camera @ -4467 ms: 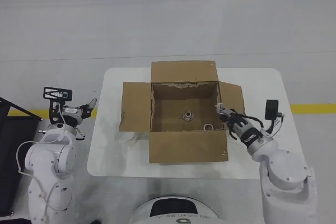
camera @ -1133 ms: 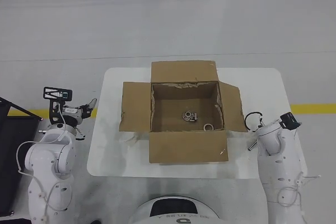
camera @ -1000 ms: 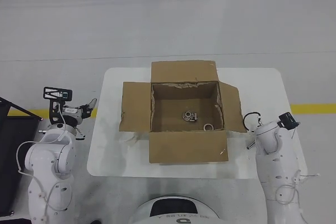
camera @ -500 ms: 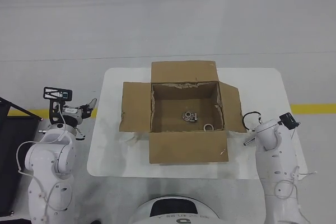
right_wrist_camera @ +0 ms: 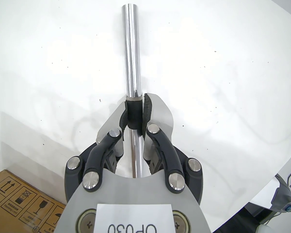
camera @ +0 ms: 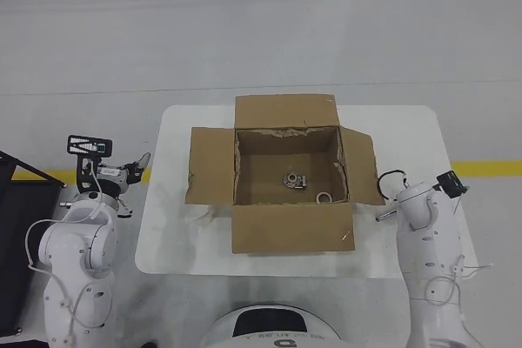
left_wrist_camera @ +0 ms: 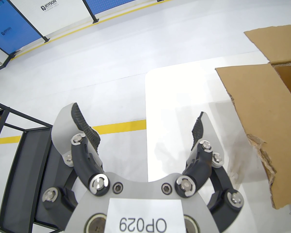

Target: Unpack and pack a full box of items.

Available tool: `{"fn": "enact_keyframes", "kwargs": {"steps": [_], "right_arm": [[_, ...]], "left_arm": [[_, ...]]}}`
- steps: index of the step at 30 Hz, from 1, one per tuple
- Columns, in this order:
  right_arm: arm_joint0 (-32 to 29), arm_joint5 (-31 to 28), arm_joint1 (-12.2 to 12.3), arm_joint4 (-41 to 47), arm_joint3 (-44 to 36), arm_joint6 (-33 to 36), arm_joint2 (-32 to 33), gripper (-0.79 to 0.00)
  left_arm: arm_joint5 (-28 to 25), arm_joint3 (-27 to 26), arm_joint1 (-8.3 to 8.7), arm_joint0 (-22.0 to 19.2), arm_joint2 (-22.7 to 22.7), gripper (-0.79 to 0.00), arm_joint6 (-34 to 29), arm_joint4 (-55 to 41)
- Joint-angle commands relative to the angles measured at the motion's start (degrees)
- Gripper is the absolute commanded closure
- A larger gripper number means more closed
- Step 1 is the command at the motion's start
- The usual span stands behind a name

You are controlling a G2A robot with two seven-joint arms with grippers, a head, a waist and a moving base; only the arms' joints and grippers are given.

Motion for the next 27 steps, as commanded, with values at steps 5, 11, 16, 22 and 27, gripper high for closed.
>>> {"fn": "enact_keyframes", "kwargs": {"steps": [5,11,16,22,27], "right_arm": [[0.6,0.0,-0.2,-1.9,1.1,0.8,-0.9,0.0],[-1.7,-0.6,-0.3,1.6,-5.2,1.0,1.3,0.0],[-7.0,-3.5,-1.0,12.0,-15.2,-4.0,6.2,0.0],[-14.1,-10.1,-3.0,29.2,-25.1,-16.8,11.1,0.0],[-21.6,-20.7,-4.8,45.1,-33.5,-25.6,13.8,0.0]], "left_arm": [[0.0,0.0,0.0,0.0,0.0,-0.785,0.0,0.0],[0.0,0.0,0.0,0.0,0.0,-0.785,0.0,0.0],[0.0,0.0,0.0,0.0,0.0,-0.785,0.0,0.0],[0.0,0.0,0.0,0.0,0.0,-0.785,0.0,0.0],[0.0,0.0,0.0,0.0,0.0,-0.785,0.0,0.0]]}}
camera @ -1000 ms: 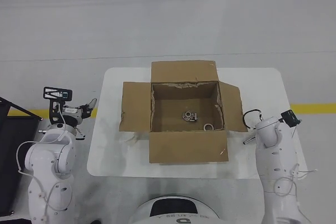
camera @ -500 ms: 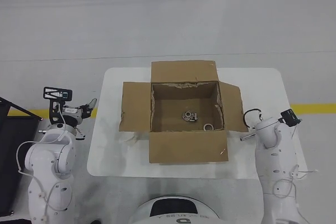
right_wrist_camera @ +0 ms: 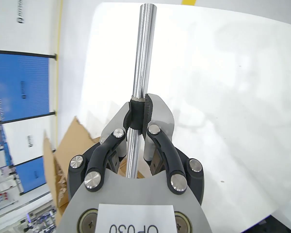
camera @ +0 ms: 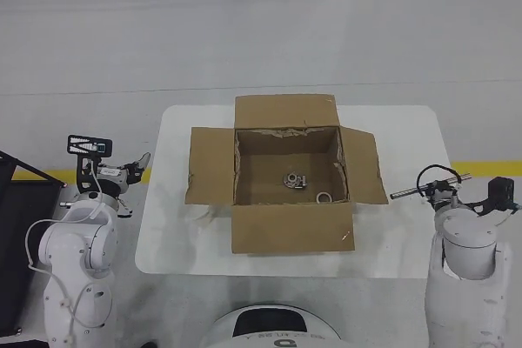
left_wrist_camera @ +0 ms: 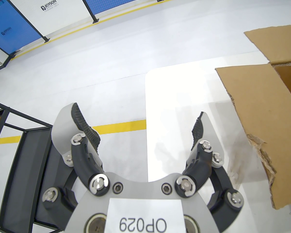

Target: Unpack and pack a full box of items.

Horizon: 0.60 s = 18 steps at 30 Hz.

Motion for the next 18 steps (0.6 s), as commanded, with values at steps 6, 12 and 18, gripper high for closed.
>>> {"fn": "enact_keyframes", "kwargs": {"steps": [6,12,18], "right_arm": [[-11.3,-18.8,-1.3,17.6,-10.9,-1.0,0.4,0.0],[-15.6,-24.9,-1.2,16.3,-17.2,1.6,-4.7,0.0],[-11.7,-20.3,-0.9,4.9,-17.9,0.7,-15.9,0.0]], "left_arm": [[0.0,0.0,0.0,0.0,0.0,-0.785,0.0,0.0],[0.0,0.0,0.0,0.0,0.0,-0.785,0.0,0.0],[0.0,0.0,0.0,0.0,0.0,-0.785,0.0,0.0]]}}
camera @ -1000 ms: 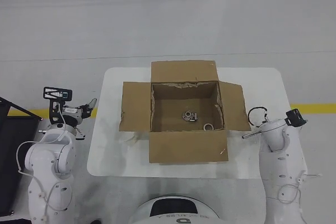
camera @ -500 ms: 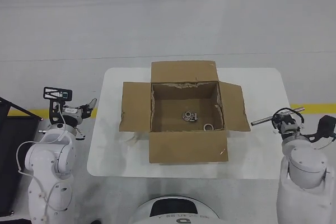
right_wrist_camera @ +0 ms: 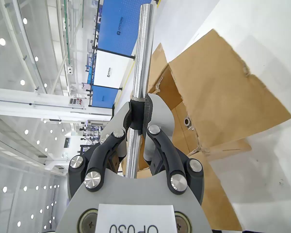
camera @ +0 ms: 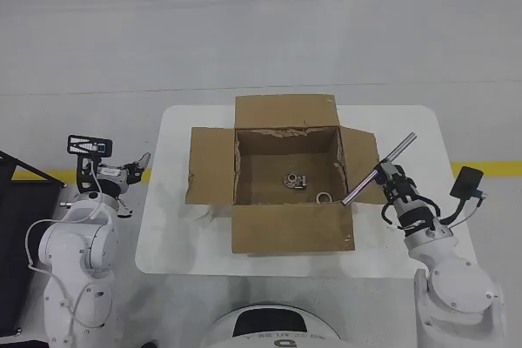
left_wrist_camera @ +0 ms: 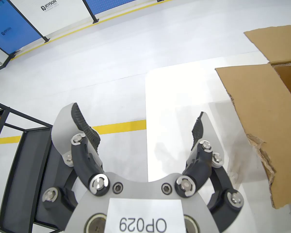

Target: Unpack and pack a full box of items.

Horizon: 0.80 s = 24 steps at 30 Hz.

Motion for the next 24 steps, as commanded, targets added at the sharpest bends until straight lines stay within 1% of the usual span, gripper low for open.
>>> {"fn": "enact_keyframes", "kwargs": {"steps": [1,6,11,14,16,24], "right_arm": [[2.4,2.9,0.0,-3.9,0.7,-0.9,-4.5,0.0],[10.3,10.3,-0.2,-10.4,7.4,-3.9,-13.5,0.0],[17.4,16.3,-0.8,-12.1,15.0,-7.0,-20.0,0.0],[20.2,17.9,-1.1,-15.5,19.3,-9.5,-23.6,0.0],[21.7,18.8,-1.3,-16.3,22.0,-9.5,-26.0,0.0],[25.8,21.0,-1.8,-15.8,29.7,-9.1,-29.4,0.0]], "left_arm": [[0.0,0.0,0.0,0.0,0.0,-0.785,0.0,0.0],[0.0,0.0,0.0,0.0,0.0,-0.785,0.0,0.0],[0.0,0.0,0.0,0.0,0.0,-0.785,0.0,0.0],[0.0,0.0,0.0,0.0,0.0,-0.785,0.0,0.0],[0.0,0.0,0.0,0.0,0.0,-0.785,0.0,0.0],[0.0,0.0,0.0,0.0,0.0,-0.785,0.0,0.0]]}}
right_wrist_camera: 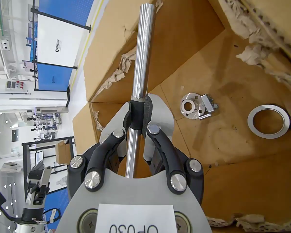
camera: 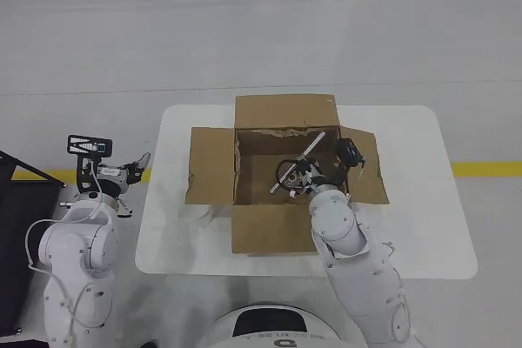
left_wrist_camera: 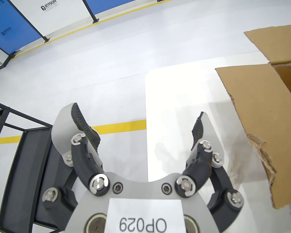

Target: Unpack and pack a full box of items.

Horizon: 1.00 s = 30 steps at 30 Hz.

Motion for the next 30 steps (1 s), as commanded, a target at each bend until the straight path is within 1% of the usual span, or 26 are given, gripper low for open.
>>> {"fn": "enact_keyframes", "kwargs": {"steps": [1,5,9,14,17,21,22,25,28,30], "right_arm": [[0.6,0.3,-0.1,0.3,1.5,-0.2,-0.4,0.0],[2.4,2.4,-0.3,0.2,4.5,-0.8,-0.8,0.0],[4.5,4.7,-0.6,0.3,7.9,0.2,-1.6,0.0],[8.6,9.3,-0.9,-2.9,14.2,1.5,-4.8,0.0],[10.7,11.0,-1.3,-3.7,17.0,2.3,-6.6,0.0],[12.6,12.5,-1.8,-3.8,18.9,2.1,-7.7,0.0],[13.0,12.8,-1.8,-3.6,19.2,2.2,-7.7,-0.046],[13.9,13.5,-2.0,-3.7,19.9,2.5,-8.0,-0.151],[14.5,13.8,-2.1,-4.1,20.4,3.0,-8.4,-0.2],[14.8,14.0,-2.2,-4.3,20.7,3.3,-8.7,-0.194]], "left_arm": [[0.0,0.0,0.0,0.0,0.0,-0.785,0.0,0.0],[0.0,0.0,0.0,0.0,0.0,-0.785,0.0,0.0],[0.0,0.0,0.0,0.0,0.0,-0.785,0.0,0.0],[0.0,0.0,0.0,0.0,0.0,-0.785,0.0,0.0],[0.0,0.0,0.0,0.0,0.0,-0.785,0.0,0.0],[0.0,0.0,0.0,0.0,0.0,-0.785,0.0,0.0],[0.0,0.0,0.0,0.0,0.0,-0.785,0.0,0.0],[0.0,0.0,0.0,0.0,0.0,-0.785,0.0,0.0],[0.0,0.0,0.0,0.0,0.0,-0.785,0.0,0.0],[0.0,0.0,0.0,0.0,0.0,-0.785,0.0,0.0]]}}
